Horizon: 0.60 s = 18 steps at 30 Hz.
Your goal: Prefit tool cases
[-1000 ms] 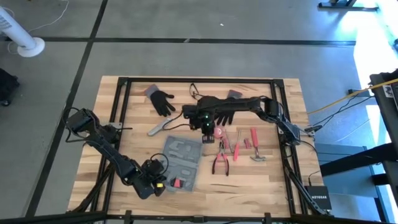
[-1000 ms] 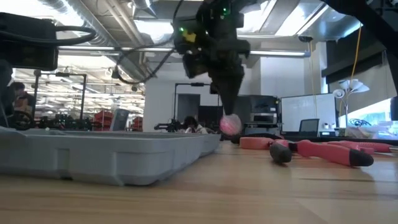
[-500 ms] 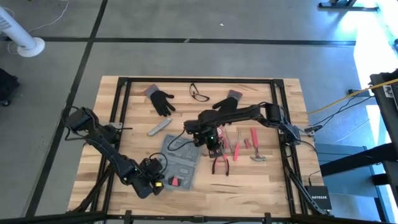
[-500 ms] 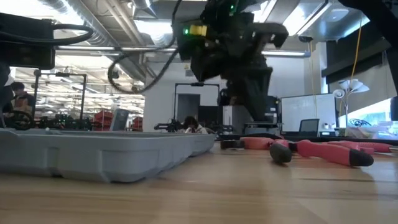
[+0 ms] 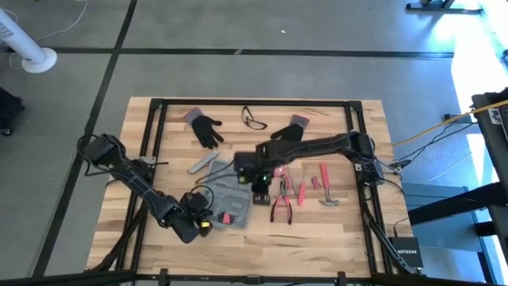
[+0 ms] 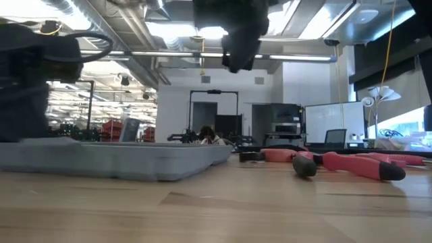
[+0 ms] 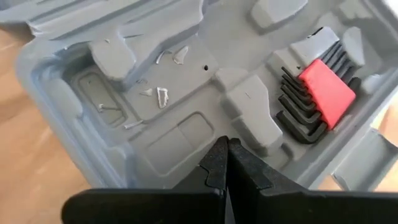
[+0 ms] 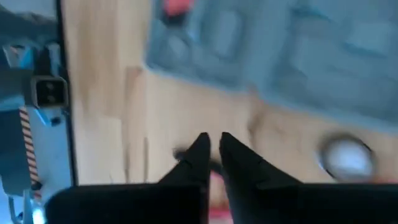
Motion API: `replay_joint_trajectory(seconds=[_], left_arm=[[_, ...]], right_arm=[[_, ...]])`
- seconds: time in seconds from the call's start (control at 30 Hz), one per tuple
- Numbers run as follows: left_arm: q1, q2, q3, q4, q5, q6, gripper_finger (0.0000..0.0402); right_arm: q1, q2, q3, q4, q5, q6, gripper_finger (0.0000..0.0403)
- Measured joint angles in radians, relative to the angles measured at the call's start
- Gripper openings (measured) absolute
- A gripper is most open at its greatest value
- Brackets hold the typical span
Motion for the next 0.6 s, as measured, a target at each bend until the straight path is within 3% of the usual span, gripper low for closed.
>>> replay_joint_trajectory(seconds=[0.23,0.33,0.47,0.6], left_arm=[[0.031,0.04,0.004,0.038,-0.015,-0.242,0.0],[0.031,0.046,0.005,0.04,-0.017,-0.308,0.0],[0.039,0.045,0.003,0.062,-0.021,-0.347,0.0],[0.06,0.035,0.001,0.132,-0.028,-0.208,0.0]], right_arm=[[0.041,0.002,-0.142,0.307,0.162,0.355,0.0142],[0.044,0.002,-0.21,0.409,0.182,0.511,0.0173],[0.067,0.003,-0.277,0.485,0.169,0.616,0.0185],[0.085,0.001,-0.284,0.504,0.16,0.612,0.0173]])
